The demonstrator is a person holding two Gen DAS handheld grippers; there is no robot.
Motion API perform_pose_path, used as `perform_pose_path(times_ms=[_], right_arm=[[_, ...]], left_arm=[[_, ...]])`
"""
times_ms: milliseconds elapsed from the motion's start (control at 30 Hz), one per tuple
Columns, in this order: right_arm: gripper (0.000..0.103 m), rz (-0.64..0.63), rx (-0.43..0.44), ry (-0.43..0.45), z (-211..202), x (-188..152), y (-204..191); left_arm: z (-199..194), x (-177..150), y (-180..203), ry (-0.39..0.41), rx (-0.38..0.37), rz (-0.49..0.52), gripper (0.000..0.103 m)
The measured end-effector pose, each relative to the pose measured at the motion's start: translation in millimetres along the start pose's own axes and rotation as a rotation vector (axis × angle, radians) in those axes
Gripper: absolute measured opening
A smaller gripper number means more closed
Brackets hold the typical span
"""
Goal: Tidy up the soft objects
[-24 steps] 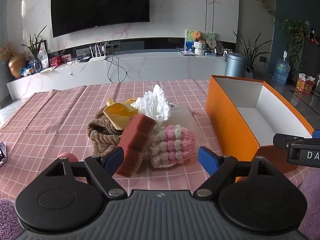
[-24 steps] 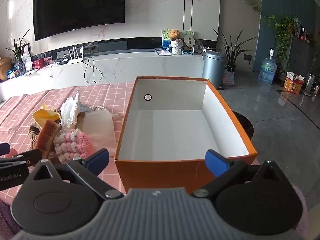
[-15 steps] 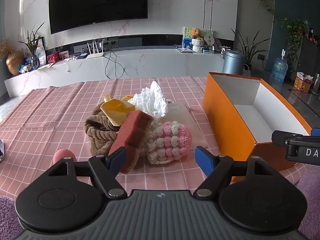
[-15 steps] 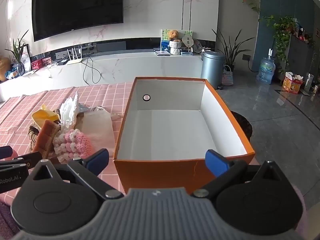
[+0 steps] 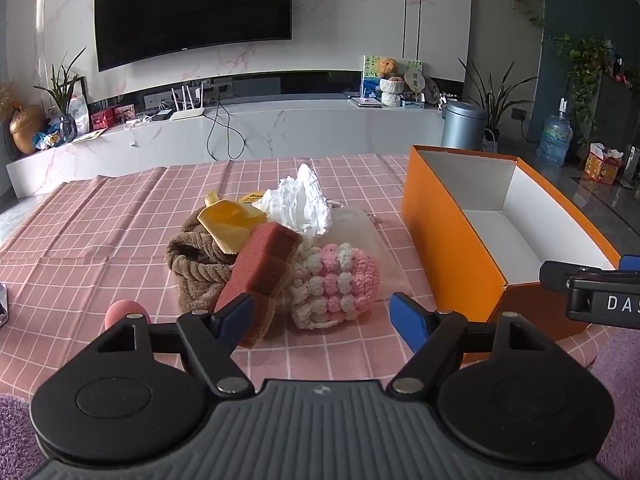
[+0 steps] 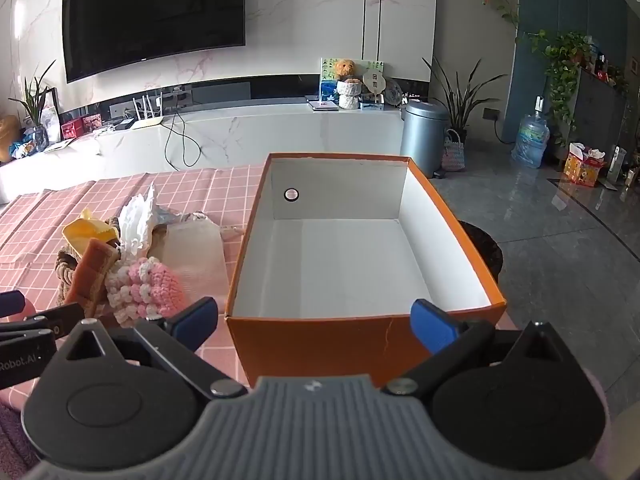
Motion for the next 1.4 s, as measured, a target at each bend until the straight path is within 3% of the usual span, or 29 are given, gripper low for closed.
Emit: perform_pose_path(times_ms=[1400], right_arm=[[0.101, -0.004, -0.004, -0.004, -2.6, -0.1, 2.9]], left_arm=[[-0.2, -1.4, -0.3, -0.002, 0.004, 0.001, 0.091]])
Point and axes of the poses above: each gripper's, at about its wrist camera, not at the fingertips, and z roughly the way its jaws point, y to its right, x to its top, the point moved 5 cm from there along z, roughly the way its jaws point, and after that the axes turned 7 degrees about z, right-handed, at the moved point
